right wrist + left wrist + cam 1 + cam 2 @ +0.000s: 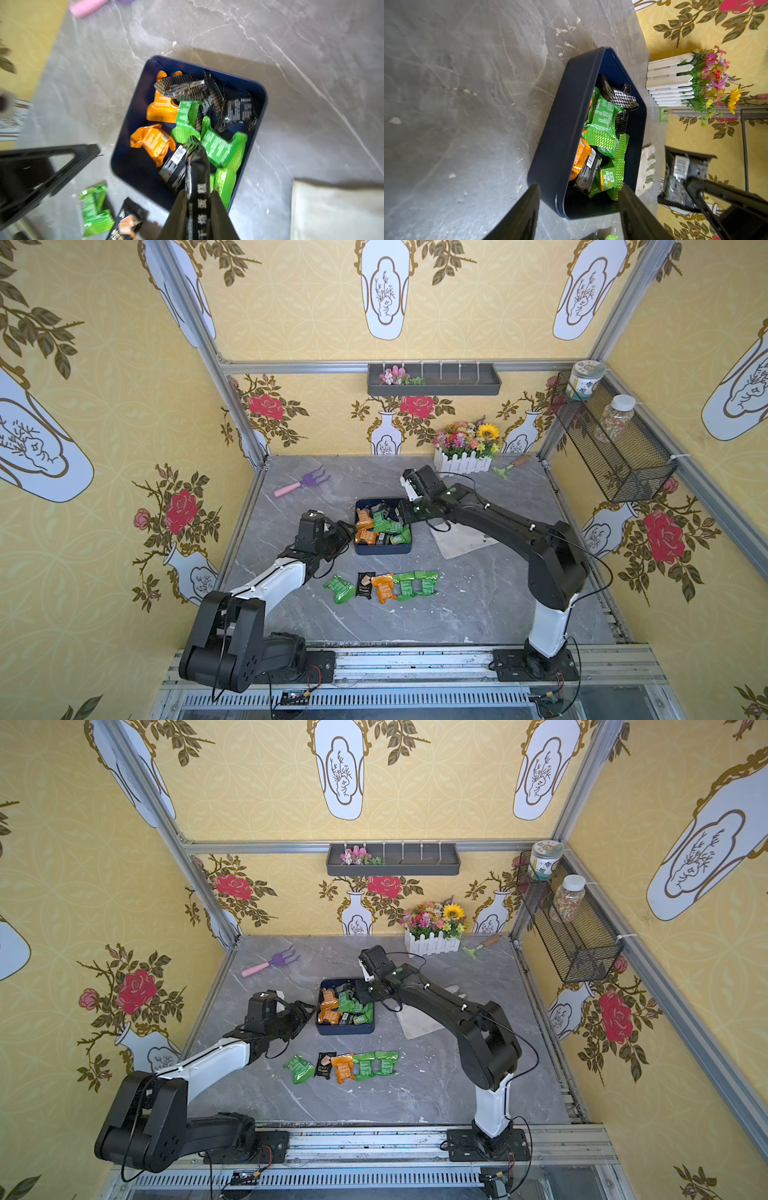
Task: Take the cookies out of the storage box
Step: Place the cookie at the center of the board.
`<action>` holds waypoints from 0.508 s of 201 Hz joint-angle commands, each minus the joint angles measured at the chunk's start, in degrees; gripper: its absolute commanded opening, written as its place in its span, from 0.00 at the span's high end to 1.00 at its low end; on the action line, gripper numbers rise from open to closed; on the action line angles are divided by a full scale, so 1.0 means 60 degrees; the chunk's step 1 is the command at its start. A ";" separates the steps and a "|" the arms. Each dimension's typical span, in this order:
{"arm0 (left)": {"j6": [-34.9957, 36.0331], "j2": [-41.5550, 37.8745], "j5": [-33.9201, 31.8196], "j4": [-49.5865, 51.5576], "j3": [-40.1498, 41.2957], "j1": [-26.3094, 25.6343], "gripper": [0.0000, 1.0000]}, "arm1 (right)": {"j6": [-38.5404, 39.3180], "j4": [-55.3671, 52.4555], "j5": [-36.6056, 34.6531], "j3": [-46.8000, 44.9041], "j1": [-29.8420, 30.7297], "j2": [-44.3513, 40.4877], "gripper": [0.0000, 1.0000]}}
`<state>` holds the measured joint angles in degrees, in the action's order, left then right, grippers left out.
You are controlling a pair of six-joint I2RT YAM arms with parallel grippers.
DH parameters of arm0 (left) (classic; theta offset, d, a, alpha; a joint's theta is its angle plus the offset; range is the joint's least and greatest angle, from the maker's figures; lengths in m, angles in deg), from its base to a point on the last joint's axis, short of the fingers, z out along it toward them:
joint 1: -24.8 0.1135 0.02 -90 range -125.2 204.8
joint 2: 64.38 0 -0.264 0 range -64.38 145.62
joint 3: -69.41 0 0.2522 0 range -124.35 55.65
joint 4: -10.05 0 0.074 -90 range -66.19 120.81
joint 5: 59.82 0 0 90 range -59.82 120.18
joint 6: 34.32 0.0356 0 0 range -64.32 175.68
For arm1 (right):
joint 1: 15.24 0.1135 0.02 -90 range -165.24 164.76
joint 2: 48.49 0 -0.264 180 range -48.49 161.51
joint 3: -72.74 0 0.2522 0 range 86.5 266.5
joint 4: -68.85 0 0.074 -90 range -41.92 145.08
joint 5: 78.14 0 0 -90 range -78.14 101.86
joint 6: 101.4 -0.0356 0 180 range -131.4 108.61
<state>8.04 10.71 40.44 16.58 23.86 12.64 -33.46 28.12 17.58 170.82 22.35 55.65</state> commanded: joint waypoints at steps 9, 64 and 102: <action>0.0018 -0.0070 -0.0204 0.0165 -0.0033 0.0006 0.35 | -0.1078 0.0445 -0.0051 -0.1849 -0.0109 -0.1682 0.79; -0.0011 -0.0286 -0.0569 0.0427 -0.0136 -0.0002 0.35 | -0.2617 -0.0340 -0.0476 -0.5305 -0.0219 -0.5003 0.79; -0.0174 -0.0328 -0.0574 0.0399 -0.0103 0.0010 0.35 | -0.3639 0.0128 0.0011 -0.7176 -0.0272 -0.6028 0.78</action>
<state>7.38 8.87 37.38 18.57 23.21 12.64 -49.26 26.42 16.02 132.78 20.77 21.64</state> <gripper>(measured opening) 0.651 0.219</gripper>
